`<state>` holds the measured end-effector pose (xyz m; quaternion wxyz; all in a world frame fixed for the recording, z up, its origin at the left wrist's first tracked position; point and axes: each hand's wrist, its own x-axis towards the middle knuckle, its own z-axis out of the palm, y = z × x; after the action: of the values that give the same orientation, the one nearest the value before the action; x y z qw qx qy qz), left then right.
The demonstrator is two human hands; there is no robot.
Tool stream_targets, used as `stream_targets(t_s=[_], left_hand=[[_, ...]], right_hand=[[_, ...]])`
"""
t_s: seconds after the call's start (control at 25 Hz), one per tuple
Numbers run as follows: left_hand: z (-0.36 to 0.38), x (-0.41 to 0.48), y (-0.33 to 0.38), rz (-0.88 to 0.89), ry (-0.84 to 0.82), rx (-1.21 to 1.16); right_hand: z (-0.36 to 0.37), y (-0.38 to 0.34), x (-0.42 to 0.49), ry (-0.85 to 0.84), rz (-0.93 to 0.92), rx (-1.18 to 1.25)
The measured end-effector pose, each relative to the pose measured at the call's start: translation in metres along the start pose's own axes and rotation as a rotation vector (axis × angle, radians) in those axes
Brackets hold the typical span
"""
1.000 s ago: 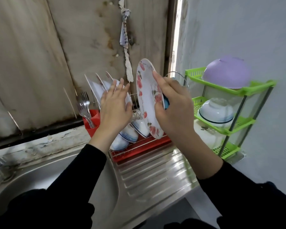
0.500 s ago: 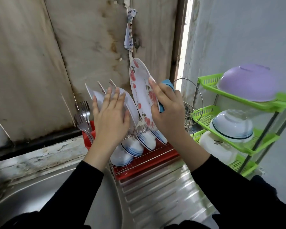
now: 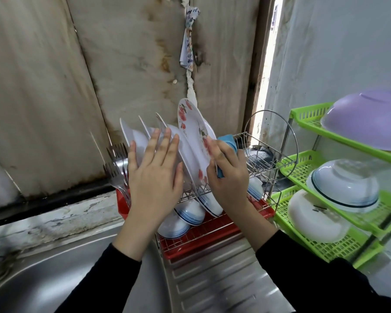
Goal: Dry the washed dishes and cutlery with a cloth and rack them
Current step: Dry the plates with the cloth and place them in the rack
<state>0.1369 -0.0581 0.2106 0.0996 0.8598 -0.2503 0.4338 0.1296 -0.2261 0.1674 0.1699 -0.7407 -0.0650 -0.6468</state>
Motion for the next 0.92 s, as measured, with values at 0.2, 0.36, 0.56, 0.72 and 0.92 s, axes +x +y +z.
stream_targets(t_s=[0.2,0.36,0.56,0.72,0.92], left_hand=[[0.002,-0.002,-0.001,0.017,-0.003,0.062],[0.001,-0.004,-0.003,0.044,-0.022,0.116],[-0.001,-0.005,-0.003,0.049,-0.044,0.118],[-0.005,-0.011,0.000,0.047,-0.045,0.072],[-0.025,-0.040,0.007,0.012,-0.065,-0.040]], right_hand=[[0.011,0.005,-0.016,-0.037,0.020,-0.016],[0.012,0.003,-0.019,-0.050,-0.003,-0.017],[0.008,0.001,-0.014,-0.131,-0.027,-0.002],[-0.006,-0.002,-0.015,-0.154,0.024,0.010],[-0.044,-0.035,-0.023,-0.150,0.076,0.047]])
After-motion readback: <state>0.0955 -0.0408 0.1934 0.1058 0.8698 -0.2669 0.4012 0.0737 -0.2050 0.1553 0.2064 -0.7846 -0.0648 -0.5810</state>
